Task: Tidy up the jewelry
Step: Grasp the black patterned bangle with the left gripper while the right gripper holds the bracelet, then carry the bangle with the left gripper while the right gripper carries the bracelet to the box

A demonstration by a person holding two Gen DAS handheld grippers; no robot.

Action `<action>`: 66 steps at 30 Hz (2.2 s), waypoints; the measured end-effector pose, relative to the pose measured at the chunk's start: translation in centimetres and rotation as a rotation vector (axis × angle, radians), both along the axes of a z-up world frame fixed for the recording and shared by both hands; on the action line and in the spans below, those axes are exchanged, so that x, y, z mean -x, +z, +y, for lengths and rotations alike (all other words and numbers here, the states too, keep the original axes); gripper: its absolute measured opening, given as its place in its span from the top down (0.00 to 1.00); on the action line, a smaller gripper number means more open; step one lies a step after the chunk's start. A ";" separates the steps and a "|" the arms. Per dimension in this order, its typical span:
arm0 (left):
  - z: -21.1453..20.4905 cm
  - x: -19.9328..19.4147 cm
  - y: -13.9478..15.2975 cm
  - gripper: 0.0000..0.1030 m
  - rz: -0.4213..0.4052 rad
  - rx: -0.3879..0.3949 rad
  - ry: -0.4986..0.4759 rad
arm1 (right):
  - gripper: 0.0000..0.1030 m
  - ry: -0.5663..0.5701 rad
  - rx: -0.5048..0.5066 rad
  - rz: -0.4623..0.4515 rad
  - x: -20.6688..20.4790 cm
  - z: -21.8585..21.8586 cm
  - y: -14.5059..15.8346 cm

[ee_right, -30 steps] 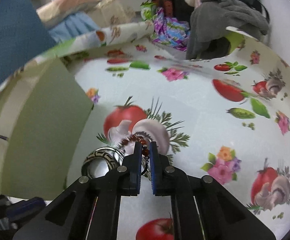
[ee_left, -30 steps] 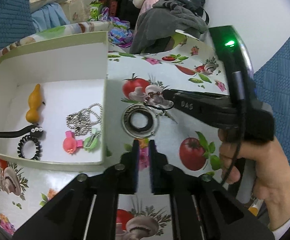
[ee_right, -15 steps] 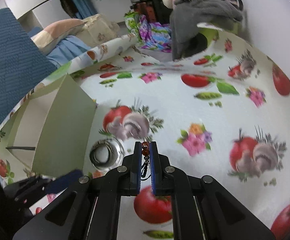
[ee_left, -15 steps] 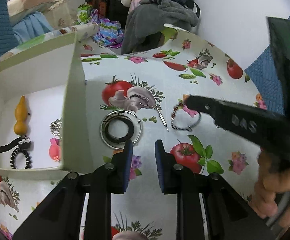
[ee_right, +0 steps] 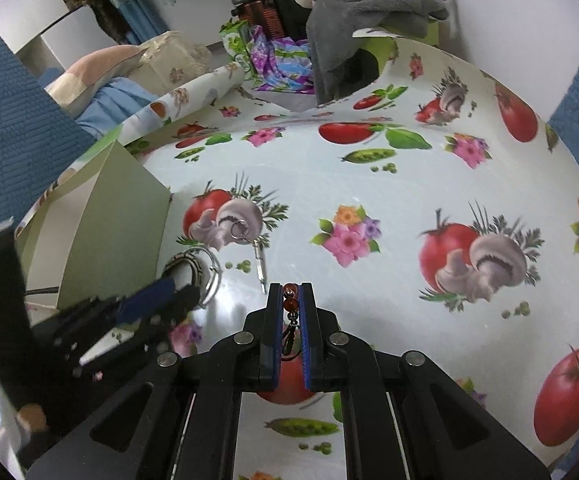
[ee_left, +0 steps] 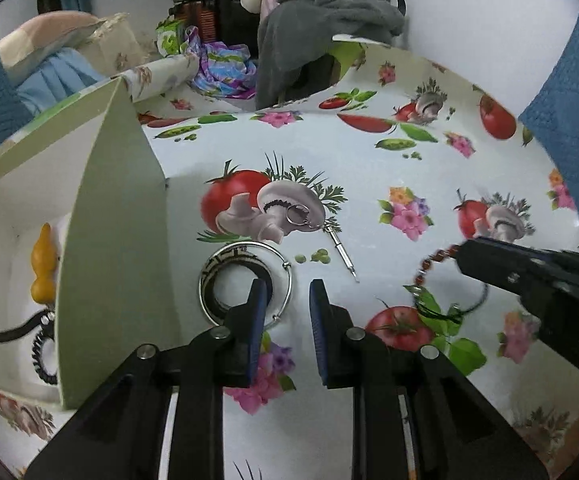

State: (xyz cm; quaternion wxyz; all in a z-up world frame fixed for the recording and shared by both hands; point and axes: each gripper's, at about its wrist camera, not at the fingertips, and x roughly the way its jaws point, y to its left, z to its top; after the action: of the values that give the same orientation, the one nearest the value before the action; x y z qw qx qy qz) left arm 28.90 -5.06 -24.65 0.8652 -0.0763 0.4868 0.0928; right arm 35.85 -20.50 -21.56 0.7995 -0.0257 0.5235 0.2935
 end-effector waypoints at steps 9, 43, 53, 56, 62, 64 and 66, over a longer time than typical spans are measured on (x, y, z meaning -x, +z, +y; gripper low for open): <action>0.2 -1.6 -2.2 0.77 0.086 -0.021 0.042 | 0.94 -0.021 -0.014 0.018 0.4 -1.1 -0.1; 2.6 3.5 12.2 0.89 -0.126 0.225 -0.112 | 0.94 -0.043 0.005 -0.136 3.6 1.2 10.8; 8.0 5.9 19.1 0.90 -0.216 0.171 -0.104 | 0.94 0.015 -0.025 -0.225 5.5 6.2 17.5; 10.2 6.6 20.1 0.90 -0.224 0.155 -0.087 | 0.94 0.040 -0.036 -0.232 5.9 8.2 18.5; 14.5 8.1 18.4 0.91 -0.207 0.155 -0.044 | 0.94 0.110 -0.048 -0.225 7.3 13.1 17.9; 15.8 8.6 17.0 0.91 -0.192 0.167 -0.028 | 0.94 0.132 -0.040 -0.210 7.8 14.7 16.7; 16.9 8.9 15.4 0.91 -0.179 0.184 -0.016 | 0.94 0.154 -0.032 -0.190 8.2 16.3 15.2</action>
State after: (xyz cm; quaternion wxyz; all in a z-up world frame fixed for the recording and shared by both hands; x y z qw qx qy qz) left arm 19.98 11.83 -9.20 0.8953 -0.1593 0.4146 0.0337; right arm 27.61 -4.23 -6.40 0.8209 -0.0807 0.4372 0.3584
